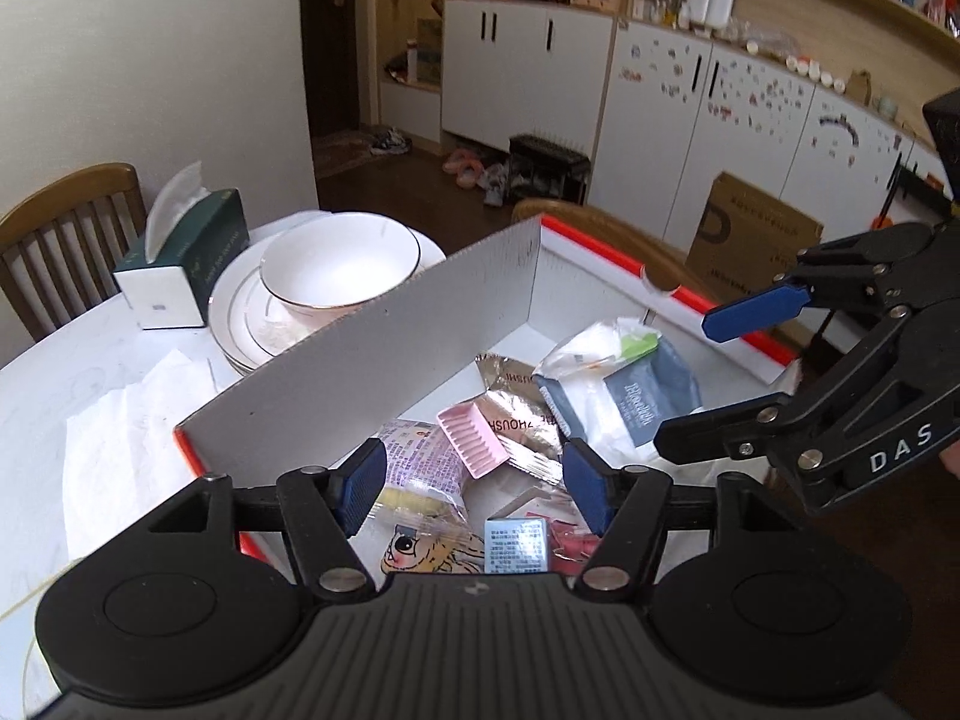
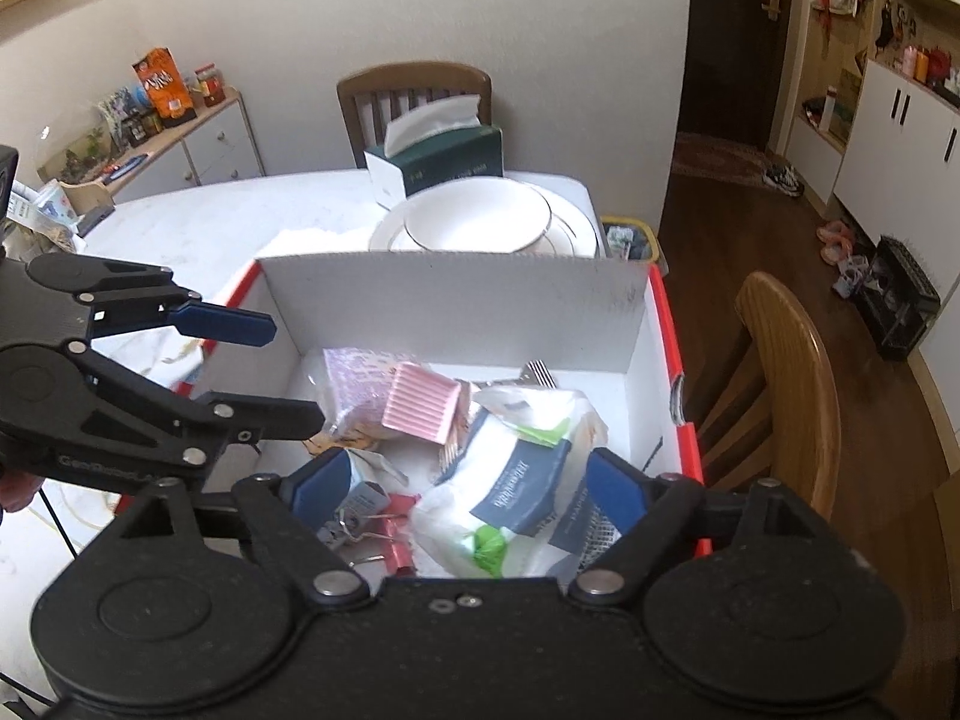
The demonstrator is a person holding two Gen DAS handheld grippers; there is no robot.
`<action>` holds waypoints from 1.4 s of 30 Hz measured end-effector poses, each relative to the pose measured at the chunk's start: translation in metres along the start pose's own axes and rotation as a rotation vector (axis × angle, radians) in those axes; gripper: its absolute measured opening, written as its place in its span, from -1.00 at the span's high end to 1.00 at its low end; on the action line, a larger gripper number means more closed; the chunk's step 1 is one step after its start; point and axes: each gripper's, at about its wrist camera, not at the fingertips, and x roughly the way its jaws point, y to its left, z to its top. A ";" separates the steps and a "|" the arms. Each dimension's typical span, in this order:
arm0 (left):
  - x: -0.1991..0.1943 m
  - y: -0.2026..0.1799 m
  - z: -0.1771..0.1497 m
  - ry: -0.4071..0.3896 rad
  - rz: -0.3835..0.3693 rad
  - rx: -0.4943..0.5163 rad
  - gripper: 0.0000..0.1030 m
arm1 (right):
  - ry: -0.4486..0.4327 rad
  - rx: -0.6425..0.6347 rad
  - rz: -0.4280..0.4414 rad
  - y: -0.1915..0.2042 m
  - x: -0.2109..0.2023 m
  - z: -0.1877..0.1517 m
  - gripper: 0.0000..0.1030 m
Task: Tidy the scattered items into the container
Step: 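Withdraw both tools upward from the filled box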
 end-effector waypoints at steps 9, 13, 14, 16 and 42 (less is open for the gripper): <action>-0.037 0.003 -0.013 -0.101 0.045 -0.074 -0.31 | -0.091 0.017 -0.001 0.014 -0.014 -0.007 -0.84; -0.049 0.004 -0.019 -0.114 0.065 -0.110 -0.31 | -0.119 0.014 0.005 0.021 -0.020 -0.011 -0.87; -0.051 0.004 -0.021 -0.115 0.070 -0.115 -0.31 | -0.124 0.014 0.005 0.023 -0.021 -0.013 -0.88; -0.055 0.003 -0.024 -0.113 0.077 -0.121 -0.31 | -0.140 0.013 0.002 0.027 -0.024 -0.017 -0.90; -0.091 -0.005 -0.059 -0.111 0.164 -0.181 -0.99 | -0.232 0.060 -0.107 0.054 -0.055 -0.048 -0.98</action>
